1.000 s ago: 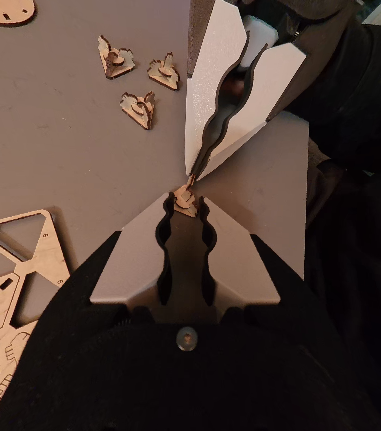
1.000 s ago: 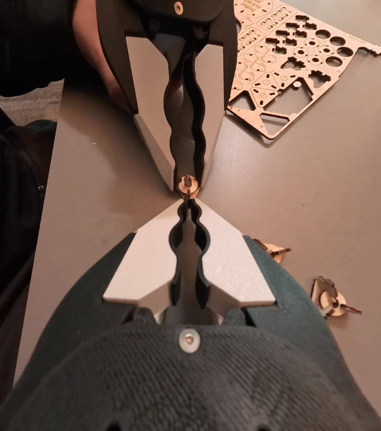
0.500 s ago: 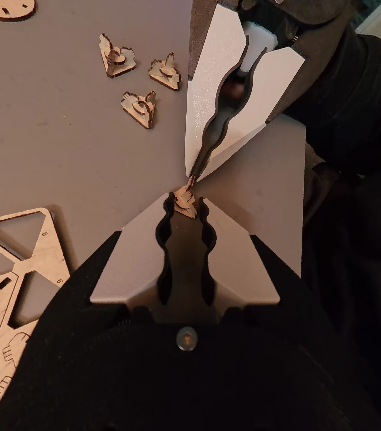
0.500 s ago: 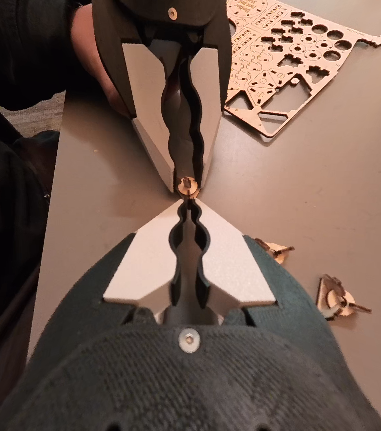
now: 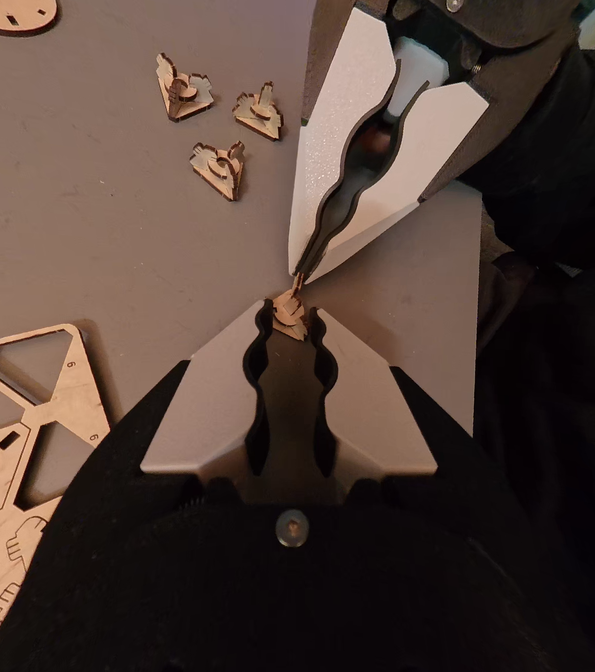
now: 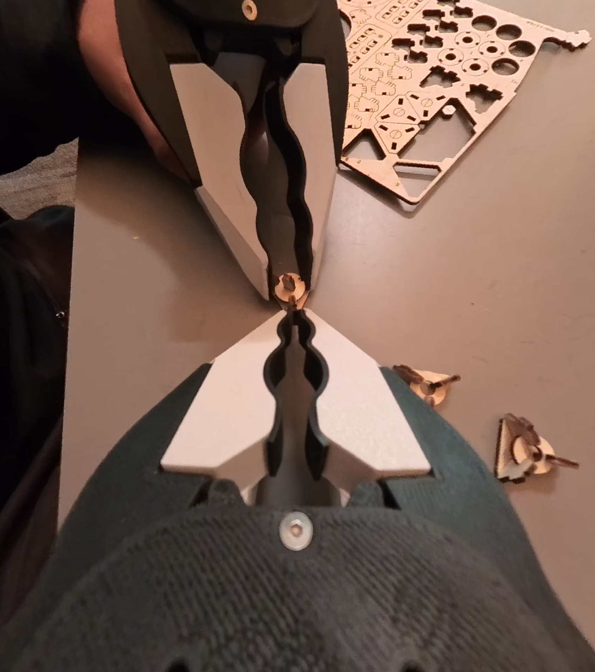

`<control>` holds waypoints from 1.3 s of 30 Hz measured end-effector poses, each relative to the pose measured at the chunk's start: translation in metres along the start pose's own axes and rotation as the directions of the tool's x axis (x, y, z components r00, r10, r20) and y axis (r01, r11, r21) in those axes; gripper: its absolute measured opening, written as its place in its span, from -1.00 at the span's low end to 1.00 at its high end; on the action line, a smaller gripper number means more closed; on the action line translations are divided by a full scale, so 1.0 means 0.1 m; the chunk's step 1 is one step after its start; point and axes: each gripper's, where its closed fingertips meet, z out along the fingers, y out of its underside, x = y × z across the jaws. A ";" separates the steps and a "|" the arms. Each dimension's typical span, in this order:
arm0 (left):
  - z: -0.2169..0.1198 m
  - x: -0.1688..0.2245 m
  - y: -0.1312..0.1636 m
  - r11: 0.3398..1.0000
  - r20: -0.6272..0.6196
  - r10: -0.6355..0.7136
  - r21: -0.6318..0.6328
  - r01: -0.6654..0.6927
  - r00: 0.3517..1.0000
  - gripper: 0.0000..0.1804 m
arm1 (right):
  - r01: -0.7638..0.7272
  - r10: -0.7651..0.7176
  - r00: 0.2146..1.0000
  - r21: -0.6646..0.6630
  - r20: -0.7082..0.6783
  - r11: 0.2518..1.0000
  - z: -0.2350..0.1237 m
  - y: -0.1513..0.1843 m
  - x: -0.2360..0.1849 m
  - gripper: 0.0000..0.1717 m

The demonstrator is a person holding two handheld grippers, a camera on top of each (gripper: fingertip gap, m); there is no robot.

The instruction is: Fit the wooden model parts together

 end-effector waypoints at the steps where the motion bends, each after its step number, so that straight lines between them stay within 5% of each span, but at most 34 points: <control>1: 0.00 0.00 0.00 1.000 0.000 -0.001 0.000 0.001 1.000 -0.79 | -0.008 0.008 1.000 0.000 -0.012 1.000 0.00 0.00 0.00 -0.98; 10: -0.01 0.00 0.00 0.999 -0.034 -0.037 0.003 0.037 0.999 -0.79 | 0.115 -0.105 0.980 0.049 -0.167 0.992 -0.01 0.00 -0.01 -0.98; 39: -0.02 0.00 -0.02 0.998 -0.058 -0.051 0.018 0.052 0.997 -0.80 | 0.083 -0.083 0.988 -0.002 -0.131 0.997 -0.01 0.00 -0.03 -0.99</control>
